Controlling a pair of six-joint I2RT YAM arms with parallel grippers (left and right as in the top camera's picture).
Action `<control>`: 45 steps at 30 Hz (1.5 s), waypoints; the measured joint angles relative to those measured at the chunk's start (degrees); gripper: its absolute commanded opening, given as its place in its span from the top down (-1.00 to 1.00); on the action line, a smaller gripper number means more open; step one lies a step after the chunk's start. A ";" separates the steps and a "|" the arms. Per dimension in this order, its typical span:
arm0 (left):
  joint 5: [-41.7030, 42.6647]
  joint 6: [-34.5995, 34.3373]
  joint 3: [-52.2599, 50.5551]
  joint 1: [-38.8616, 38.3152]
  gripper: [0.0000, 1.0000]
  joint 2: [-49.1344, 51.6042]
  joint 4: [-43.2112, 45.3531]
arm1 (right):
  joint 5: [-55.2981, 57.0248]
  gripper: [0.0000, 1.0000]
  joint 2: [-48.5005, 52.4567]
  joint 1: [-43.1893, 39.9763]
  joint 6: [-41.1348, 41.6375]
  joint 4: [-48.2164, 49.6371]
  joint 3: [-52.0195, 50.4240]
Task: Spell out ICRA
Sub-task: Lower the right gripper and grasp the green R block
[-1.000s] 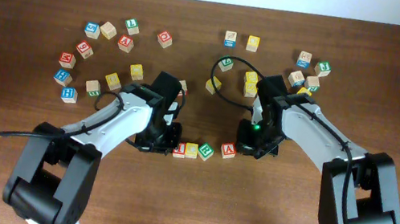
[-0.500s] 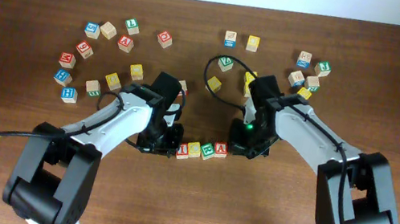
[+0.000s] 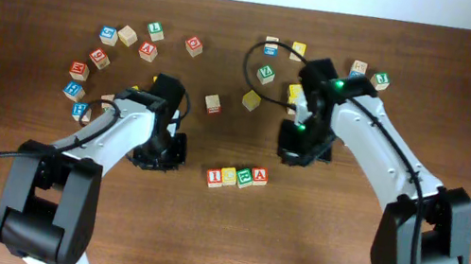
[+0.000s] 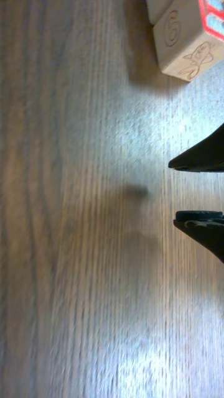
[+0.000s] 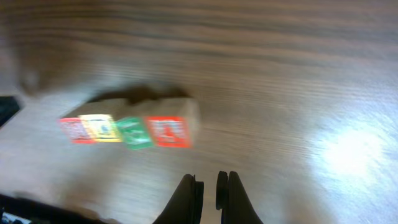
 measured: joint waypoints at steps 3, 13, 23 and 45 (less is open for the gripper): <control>-0.39 0.00 0.00 1.03 0.74 0.00 -0.02 | -0.57 0.92 0.00 6.88 0.28 4.61 0.52; -0.39 0.00 0.00 8.11 0.70 0.00 -2.16 | -0.52 0.92 3.67 12.26 8.66 14.49 -2.10; -0.59 0.00 0.00 8.07 0.65 0.00 -2.21 | 0.55 0.92 7.87 13.07 10.10 15.17 -2.25; -0.72 0.00 0.00 8.07 0.50 0.00 -2.19 | 5.20 -0.56 -0.11 19.30 9.94 -2.49 -7.76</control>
